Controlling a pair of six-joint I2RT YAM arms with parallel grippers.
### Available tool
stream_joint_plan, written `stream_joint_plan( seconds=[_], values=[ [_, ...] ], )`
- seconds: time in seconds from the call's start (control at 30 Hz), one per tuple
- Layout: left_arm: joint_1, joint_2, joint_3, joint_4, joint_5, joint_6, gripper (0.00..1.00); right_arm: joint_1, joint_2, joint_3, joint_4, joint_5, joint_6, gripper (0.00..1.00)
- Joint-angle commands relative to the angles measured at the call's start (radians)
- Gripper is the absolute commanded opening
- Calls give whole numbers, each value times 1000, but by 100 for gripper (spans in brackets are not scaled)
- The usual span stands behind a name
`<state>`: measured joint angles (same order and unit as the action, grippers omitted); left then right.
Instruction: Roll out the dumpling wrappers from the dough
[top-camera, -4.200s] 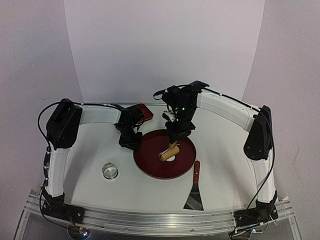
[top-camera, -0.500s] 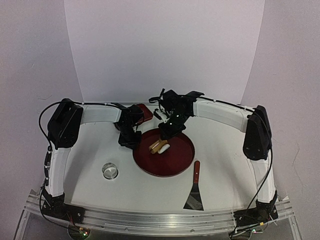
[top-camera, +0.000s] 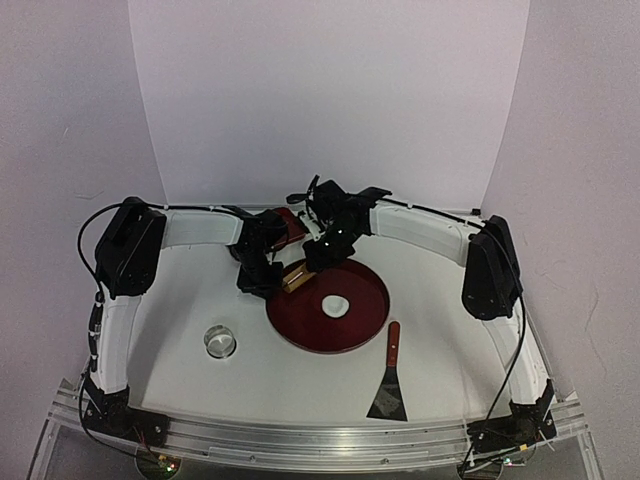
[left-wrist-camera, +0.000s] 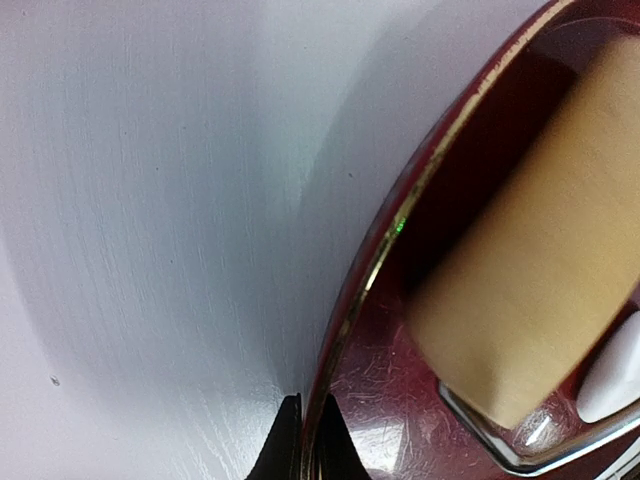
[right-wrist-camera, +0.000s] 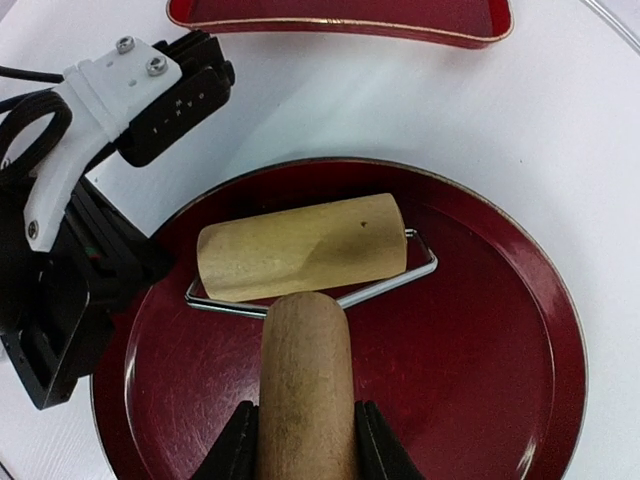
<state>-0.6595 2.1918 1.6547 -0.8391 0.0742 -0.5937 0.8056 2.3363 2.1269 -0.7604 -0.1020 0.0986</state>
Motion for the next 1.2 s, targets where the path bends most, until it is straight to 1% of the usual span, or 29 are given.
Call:
stream_joint_plan(
  seconds=[0.0, 0.17, 0.23, 0.33, 0.5, 0.57, 0.63, 0.93, 1.17],
  values=[
    [-5, 57, -25, -173, -128, -61, 0, -18, 39, 106, -344, 20, 37, 0],
    [-5, 54, -31, -172, -127, -111, 0, -16, 2, 272, -437, -1, 90, 0],
    [-5, 48, -37, -164, -123, -126, 0, -15, -32, 295, -460, -12, 123, 0],
    [-5, 38, -50, -143, -114, -148, 0, -10, -83, 292, -487, 0, 194, 0],
    [-6, 21, -65, -129, -113, -203, 0, 1, -122, 271, -605, 87, 383, 0],
    [-8, 12, -78, -119, -109, -215, 0, 16, -141, 249, -630, 130, 465, 0],
    [-13, 1, -97, -103, -108, -221, 0, 37, -158, 229, -632, 164, 511, 0],
    [-25, -19, -127, -83, -110, -208, 0, 50, -96, 258, -614, 184, 578, 0],
    [-25, -24, -137, -81, -115, -199, 0, 50, -76, 187, -592, 166, 611, 0]
  ],
)
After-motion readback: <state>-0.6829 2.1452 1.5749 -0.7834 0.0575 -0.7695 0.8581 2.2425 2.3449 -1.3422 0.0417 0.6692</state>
